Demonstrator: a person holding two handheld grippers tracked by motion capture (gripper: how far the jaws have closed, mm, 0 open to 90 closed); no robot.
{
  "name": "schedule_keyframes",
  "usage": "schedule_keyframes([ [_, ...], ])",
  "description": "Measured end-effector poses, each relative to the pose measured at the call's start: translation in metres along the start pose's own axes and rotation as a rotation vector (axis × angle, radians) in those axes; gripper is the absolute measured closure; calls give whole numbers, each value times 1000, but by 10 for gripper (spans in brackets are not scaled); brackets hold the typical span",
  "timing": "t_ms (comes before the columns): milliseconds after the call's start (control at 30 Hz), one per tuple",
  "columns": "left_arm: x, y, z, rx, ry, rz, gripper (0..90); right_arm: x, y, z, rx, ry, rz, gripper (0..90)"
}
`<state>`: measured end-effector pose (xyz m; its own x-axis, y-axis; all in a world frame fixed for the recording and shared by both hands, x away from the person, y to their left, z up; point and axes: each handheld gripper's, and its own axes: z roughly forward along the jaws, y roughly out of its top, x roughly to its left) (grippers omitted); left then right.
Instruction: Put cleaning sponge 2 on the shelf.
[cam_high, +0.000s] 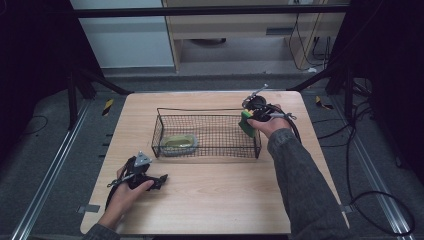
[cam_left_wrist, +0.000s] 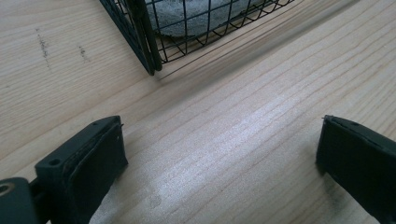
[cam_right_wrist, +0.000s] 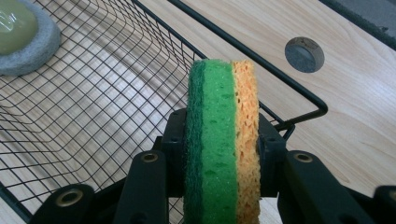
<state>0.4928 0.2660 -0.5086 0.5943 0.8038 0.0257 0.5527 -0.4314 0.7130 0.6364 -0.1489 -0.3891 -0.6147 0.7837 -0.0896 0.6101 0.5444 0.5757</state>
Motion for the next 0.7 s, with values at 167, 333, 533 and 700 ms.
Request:
schedule_keyframes([
  [167,0,0,0,-1,0,-1,2,0,-2,5,7,-2,8,646],
  [333,0,0,0,-3,0,-3,2,-1,-4,9,9,0,12,646],
  [533,0,0,0,-3,0,-2,2,-2,-7,12,9,0,14,645],
  [700,0,0,0,-1,-1,0,2,-1,-8,16,10,-4,18,644],
])
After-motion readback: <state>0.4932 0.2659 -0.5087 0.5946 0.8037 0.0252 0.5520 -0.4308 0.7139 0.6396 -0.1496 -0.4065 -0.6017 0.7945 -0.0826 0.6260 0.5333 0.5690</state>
